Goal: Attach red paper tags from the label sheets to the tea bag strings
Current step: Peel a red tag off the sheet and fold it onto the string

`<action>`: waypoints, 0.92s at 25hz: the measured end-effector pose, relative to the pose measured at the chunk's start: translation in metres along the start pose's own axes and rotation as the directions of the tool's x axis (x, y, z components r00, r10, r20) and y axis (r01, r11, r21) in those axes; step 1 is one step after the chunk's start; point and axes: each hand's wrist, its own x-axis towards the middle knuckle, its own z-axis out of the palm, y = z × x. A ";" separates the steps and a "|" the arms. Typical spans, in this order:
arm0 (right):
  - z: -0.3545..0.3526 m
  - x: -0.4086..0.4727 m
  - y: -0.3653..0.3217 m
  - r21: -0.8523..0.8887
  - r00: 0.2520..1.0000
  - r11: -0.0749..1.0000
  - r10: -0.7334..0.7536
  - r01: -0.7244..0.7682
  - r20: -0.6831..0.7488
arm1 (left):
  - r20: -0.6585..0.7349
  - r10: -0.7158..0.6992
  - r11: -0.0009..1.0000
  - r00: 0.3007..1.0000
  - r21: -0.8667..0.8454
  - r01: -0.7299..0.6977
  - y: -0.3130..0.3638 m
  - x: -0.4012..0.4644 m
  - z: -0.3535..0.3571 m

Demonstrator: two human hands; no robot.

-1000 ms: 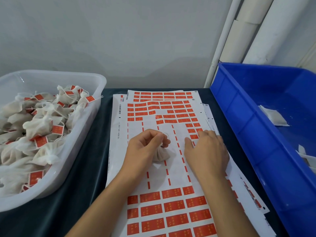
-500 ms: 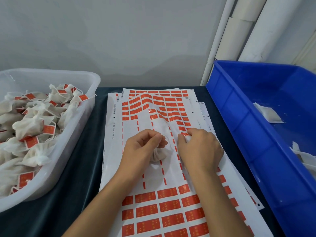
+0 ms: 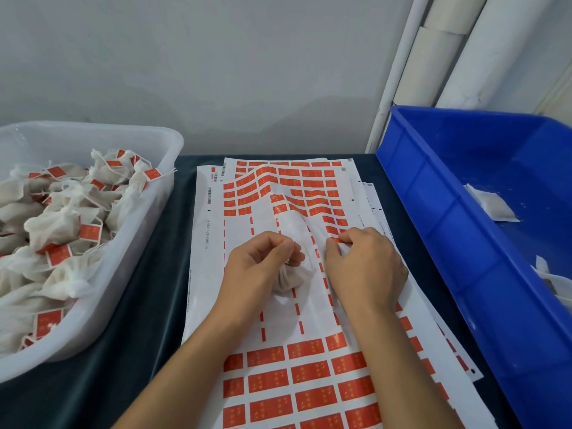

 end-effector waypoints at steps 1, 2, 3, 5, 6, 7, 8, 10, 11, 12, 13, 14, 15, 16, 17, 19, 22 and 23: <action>0.000 0.000 0.001 0.012 1.000 1.000 -0.002 0.002 -0.005 | -0.001 -0.001 1.000 1.000 -0.004 0.001 0.000 0.000 0.000; 0.001 0.000 0.001 0.021 1.000 1.000 -0.003 0.003 -0.008 | -0.001 -0.001 1.000 1.000 -0.006 0.001 0.001 0.000 0.000; 0.001 0.001 0.002 0.026 1.000 1.000 -0.003 0.004 -0.012 | 0.001 -0.002 1.000 1.000 -0.007 0.002 0.001 0.000 -0.001; 0.002 0.001 0.003 0.035 1.000 0.999 -0.004 0.004 -0.021 | 0.005 -0.003 1.000 1.000 -0.004 0.003 0.001 0.000 -0.001; 0.003 0.002 0.004 0.042 1.000 0.999 -0.002 0.003 -0.024 | 0.005 -0.004 1.000 1.000 -0.003 0.004 0.001 0.000 -0.001; 0.003 0.002 0.004 0.052 1.000 0.999 0.000 0.001 -0.025 | 0.004 -0.005 1.000 1.000 -0.005 0.005 0.000 0.001 -0.001; 0.003 0.002 0.005 0.063 1.000 0.998 0.001 0.000 -0.026 | 0.004 -0.005 1.000 1.000 -0.008 0.005 0.000 0.001 -0.001; 0.004 0.003 0.005 0.077 1.000 0.997 0.002 0.000 -0.028 | 0.003 -0.005 1.000 1.000 -0.013 0.005 0.000 0.001 -0.001; 0.004 0.003 0.005 0.081 1.000 0.997 0.001 0.001 -0.027 | 0.002 -0.005 1.000 1.000 -0.013 0.005 0.000 0.001 -0.001; 0.004 0.004 0.006 0.082 1.000 0.997 -0.002 0.004 -0.026 | 0.002 -0.004 1.000 1.000 -0.014 0.004 0.000 0.001 -0.001; 0.004 0.004 0.006 0.079 1.000 0.997 -0.004 0.006 -0.025 | 0.001 -0.004 1.000 1.000 -0.016 0.004 0.000 0.001 -0.001; 0.004 0.005 0.006 0.071 1.000 0.997 -0.007 0.008 -0.022 | 0.000 -0.004 1.000 1.000 -0.018 0.004 0.000 0.001 -0.001; 0.004 0.005 0.006 0.062 1.000 0.998 -0.008 0.009 -0.019 | 0.000 -0.004 1.000 1.000 -0.019 0.004 0.000 0.001 0.000; 0.004 0.006 0.006 0.052 1.000 0.999 -0.009 0.010 -0.016 | 0.001 -0.003 1.000 1.000 -0.019 0.003 0.000 0.001 0.000; 0.003 0.006 0.006 0.043 1.000 0.999 -0.010 0.010 -0.010 | 0.001 -0.003 1.000 1.000 -0.020 0.004 0.000 0.002 0.000; 0.001 0.007 0.005 0.030 1.000 0.999 -0.012 0.012 0.006 | 0.000 -0.008 1.000 1.000 -0.023 0.008 0.001 0.002 0.000; -0.002 0.007 0.004 0.044 0.999 0.999 -0.013 0.011 0.032 | -0.004 -0.011 1.000 1.000 -0.025 0.011 0.000 0.001 0.000; -0.003 0.007 0.004 0.048 0.999 0.999 -0.013 0.011 0.040 | -0.006 -0.011 1.000 1.000 -0.023 0.011 0.001 0.001 0.000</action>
